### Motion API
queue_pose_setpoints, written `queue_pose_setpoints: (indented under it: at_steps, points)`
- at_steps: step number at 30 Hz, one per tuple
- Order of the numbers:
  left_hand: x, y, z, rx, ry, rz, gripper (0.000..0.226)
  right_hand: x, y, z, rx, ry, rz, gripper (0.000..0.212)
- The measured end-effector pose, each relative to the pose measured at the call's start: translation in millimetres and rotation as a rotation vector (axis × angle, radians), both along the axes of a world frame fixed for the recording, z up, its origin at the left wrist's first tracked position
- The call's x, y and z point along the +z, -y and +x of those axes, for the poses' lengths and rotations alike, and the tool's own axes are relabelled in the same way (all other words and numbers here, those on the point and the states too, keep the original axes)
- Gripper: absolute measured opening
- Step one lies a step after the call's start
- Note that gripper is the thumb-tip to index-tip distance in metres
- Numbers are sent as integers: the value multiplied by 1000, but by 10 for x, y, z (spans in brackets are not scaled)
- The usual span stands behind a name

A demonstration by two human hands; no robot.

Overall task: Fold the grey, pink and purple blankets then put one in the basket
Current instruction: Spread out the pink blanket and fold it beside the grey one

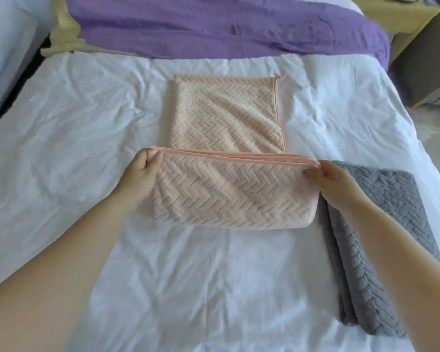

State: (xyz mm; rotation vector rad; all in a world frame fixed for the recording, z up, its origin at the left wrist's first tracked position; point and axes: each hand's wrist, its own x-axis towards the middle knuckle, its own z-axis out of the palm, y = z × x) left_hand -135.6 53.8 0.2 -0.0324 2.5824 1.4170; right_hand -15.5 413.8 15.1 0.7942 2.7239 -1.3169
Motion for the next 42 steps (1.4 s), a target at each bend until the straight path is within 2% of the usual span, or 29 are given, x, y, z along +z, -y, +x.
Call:
queue_pose_setpoints:
  at_steps: [3, 5, 11, 14, 18, 19, 21, 23, 24, 26, 27, 30, 34, 37, 39, 42]
  points:
    - [-221, -219, -390, 78, -16, -70, 23, -242, -44, -482, -137, 21, 0, 31]
    - [-346, -323, -585, 105, -47, -126, 24, -407, -48, -740, -170, 31, 43, 35]
    - [-659, -398, -1024, 141, -71, -263, 30, -773, -167, -1279, -202, 85, 70, 37]
    - [-843, -414, -1080, 130, -8, -295, 25, -967, -233, -1373, -221, 166, 16, 35]
    - [-939, -482, -1033, 128, 35, -344, 23, -1084, -196, -1403, -150, 201, 89, 32]
    - [-912, -499, -1015, 131, -11, -389, 26, -1051, -177, -1413, -143, 199, 133, 31]
    - [-808, -548, -962, 90, -261, -527, 39, -953, -112, -1420, -98, 139, 286, 30]
    - [-688, -645, -871, -158, -562, -532, 45, -832, 55, -1396, 24, 14, 440, 34]
    - [-660, -713, -798, -368, -625, -513, 48, -778, 179, -1375, 103, -55, 488, 36]
    - [-674, -840, -632, -732, -529, -591, 56, -752, 429, -1309, 309, -111, 538, 41]
    - [-731, -874, -565, -815, -440, -678, 60, -793, 531, -1259, 427, -79, 541, 44]
    - [-999, -827, -505, -754, -274, -895, 66, -998, 574, -1147, 644, 126, 539, 60]
    - [-1106, -644, -662, -697, -217, -999, 70, -1104, 199, -1186, 671, 187, 650, 67]
    - [-973, -477, -661, -680, -204, -980, 76, -1044, -57, -1113, 593, 256, 647, 69]
    - [-828, -357, -576, -659, -234, -861, 77, -971, -130, -955, 499, 272, 553, 72]
    - [-662, -146, -329, -734, -361, -682, 80, -824, -88, -601, 427, 108, 333, 83]
